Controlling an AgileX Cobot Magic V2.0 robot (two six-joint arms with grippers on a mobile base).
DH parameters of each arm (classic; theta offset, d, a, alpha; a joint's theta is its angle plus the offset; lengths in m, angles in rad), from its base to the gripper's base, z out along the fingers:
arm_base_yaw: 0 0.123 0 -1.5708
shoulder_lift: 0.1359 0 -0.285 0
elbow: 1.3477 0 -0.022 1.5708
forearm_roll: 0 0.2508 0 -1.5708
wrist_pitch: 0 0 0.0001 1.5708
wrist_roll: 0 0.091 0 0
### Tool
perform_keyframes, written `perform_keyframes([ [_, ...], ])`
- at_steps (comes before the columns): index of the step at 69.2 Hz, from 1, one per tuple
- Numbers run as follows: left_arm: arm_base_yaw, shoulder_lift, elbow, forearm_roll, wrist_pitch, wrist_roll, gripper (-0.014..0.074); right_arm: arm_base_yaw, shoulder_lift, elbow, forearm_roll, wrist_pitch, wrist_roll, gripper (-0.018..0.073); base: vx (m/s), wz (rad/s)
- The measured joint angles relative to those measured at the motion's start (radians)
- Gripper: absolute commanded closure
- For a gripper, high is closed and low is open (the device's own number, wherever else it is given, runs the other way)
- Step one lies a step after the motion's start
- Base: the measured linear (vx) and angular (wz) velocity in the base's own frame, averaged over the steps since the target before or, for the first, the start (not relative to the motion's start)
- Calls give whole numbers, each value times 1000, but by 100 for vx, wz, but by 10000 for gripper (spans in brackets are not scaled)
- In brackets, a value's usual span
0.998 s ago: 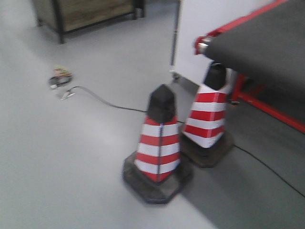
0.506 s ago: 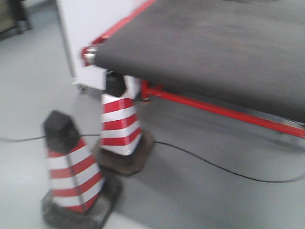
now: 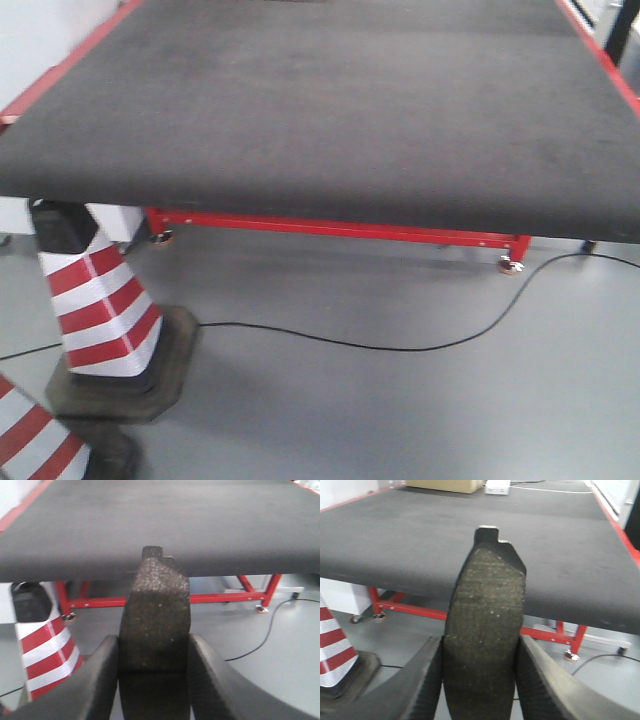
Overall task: Move and align brake pads A on conveyor
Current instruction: 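Turn and drive up to the dark grey conveyor belt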
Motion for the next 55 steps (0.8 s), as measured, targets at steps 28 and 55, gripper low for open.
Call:
perform_keyframes([
  [28, 0, 0, 0, 0, 0, 0, 603, 0, 0, 0, 0, 0, 0, 567, 12, -23],
  [55, 0, 0, 0, 0, 0, 0, 603, 0, 0, 0, 0, 0, 0, 567, 32, -2],
])
